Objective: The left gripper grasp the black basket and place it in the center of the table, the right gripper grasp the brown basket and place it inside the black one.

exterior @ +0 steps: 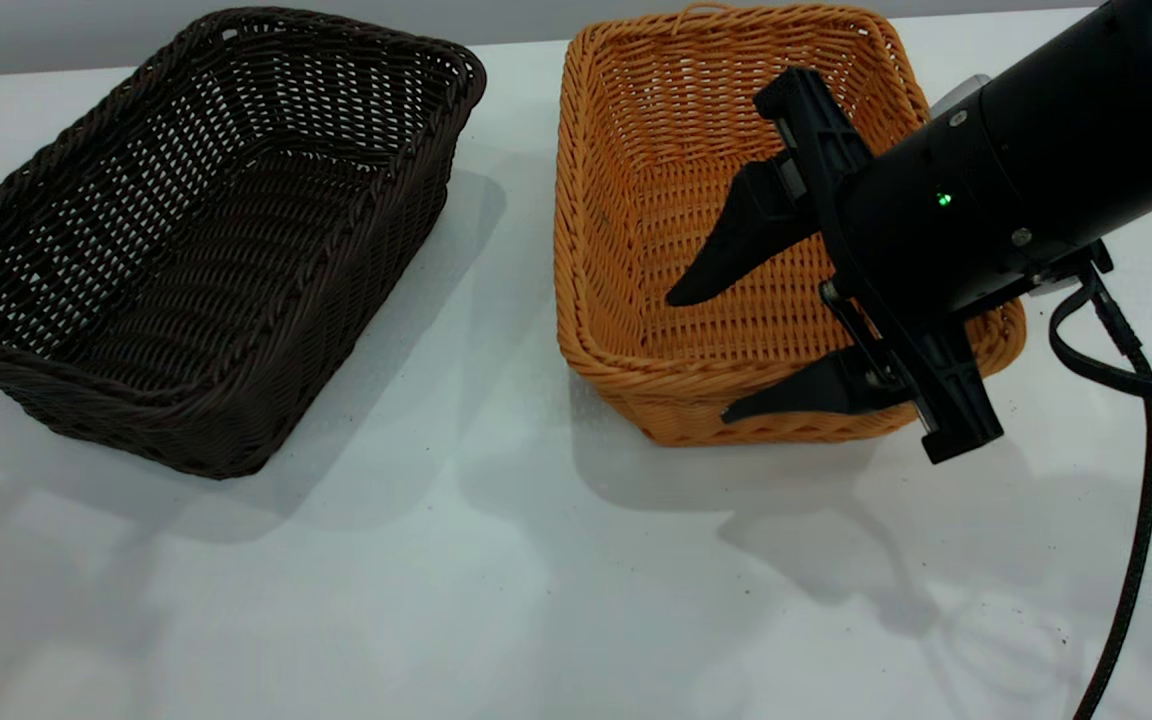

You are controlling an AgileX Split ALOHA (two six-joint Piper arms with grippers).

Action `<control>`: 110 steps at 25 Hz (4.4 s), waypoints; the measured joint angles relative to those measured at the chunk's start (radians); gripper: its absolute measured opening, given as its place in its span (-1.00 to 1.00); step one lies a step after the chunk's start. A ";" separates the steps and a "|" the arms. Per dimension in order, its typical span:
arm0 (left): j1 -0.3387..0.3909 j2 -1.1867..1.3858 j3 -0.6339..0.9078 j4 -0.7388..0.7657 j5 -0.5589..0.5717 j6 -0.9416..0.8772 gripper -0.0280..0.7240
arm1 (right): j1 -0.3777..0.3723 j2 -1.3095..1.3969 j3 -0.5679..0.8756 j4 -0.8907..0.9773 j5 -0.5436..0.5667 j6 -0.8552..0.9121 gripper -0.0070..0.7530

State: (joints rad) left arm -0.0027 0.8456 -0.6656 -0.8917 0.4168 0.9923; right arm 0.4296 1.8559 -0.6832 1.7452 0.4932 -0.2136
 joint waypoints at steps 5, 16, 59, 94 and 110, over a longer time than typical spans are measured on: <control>0.000 0.000 0.000 0.000 0.000 0.000 0.49 | 0.000 0.031 -0.002 0.000 -0.110 0.045 0.22; 0.000 0.000 0.000 0.000 0.000 0.000 0.49 | 0.000 0.047 -0.003 0.000 -0.244 0.068 0.22; 0.000 0.000 0.000 0.000 0.051 0.000 0.49 | -0.048 0.040 0.015 0.000 -0.274 0.109 -0.70; -0.197 0.424 0.000 -0.122 0.007 0.059 0.49 | -0.600 -0.235 0.003 -0.499 0.202 -0.285 -0.70; -0.454 0.722 0.000 -0.139 -0.460 -0.008 0.49 | -0.610 -0.307 -0.176 -0.719 0.269 -0.212 -0.70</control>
State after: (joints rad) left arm -0.4562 1.5677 -0.6656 -1.0304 -0.0434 0.9840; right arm -0.1804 1.5488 -0.8597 1.0264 0.7618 -0.4259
